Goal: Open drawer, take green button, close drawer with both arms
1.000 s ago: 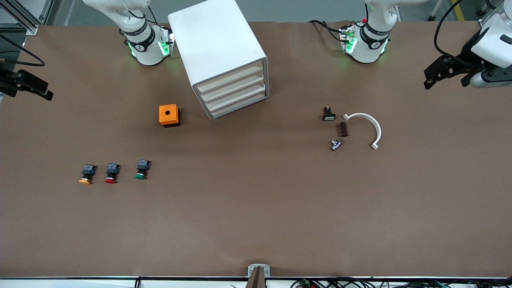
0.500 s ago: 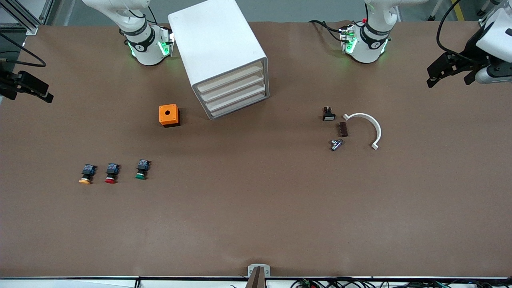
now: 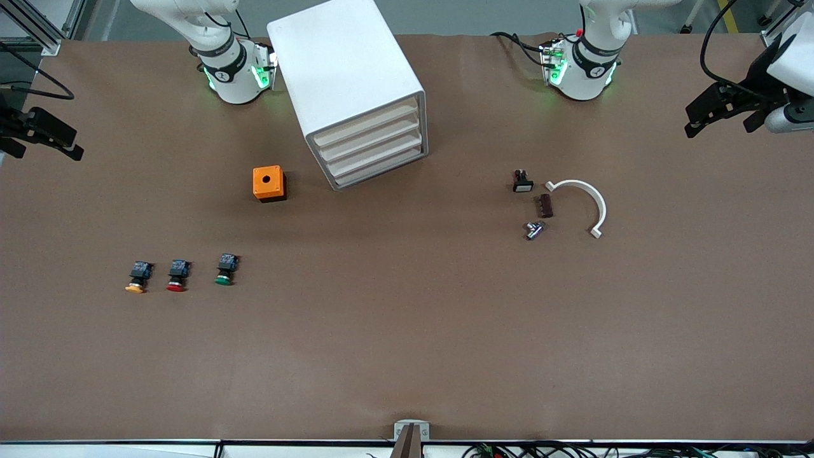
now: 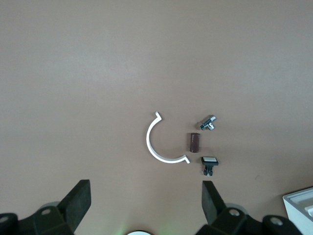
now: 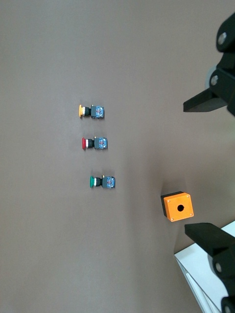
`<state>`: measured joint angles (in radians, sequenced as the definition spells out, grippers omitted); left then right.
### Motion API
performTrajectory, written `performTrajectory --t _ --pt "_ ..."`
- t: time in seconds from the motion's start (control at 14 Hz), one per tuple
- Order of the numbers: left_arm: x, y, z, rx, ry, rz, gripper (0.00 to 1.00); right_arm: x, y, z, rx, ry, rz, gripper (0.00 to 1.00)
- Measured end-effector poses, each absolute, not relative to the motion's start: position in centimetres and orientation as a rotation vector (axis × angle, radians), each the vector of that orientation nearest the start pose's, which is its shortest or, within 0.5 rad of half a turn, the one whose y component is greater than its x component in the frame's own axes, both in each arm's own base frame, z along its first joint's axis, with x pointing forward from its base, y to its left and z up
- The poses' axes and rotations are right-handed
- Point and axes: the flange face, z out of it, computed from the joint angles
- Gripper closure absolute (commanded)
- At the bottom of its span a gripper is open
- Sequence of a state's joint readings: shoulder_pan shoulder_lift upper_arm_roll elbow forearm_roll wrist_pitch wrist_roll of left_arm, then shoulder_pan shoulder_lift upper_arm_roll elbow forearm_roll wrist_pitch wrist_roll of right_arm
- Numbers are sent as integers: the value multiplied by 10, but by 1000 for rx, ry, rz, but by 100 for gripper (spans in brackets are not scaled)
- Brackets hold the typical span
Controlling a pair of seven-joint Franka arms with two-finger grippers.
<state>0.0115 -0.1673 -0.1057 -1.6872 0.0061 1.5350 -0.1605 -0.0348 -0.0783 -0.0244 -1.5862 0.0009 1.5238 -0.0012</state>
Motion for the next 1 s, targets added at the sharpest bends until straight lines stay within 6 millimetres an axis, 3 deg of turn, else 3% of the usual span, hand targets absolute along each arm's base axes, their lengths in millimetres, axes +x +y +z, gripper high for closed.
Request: performTrajectory --t 1.0 --pt "498 -48 661 -3114 -114 -25 0 522 -32 654 -3097 93 -13 0"
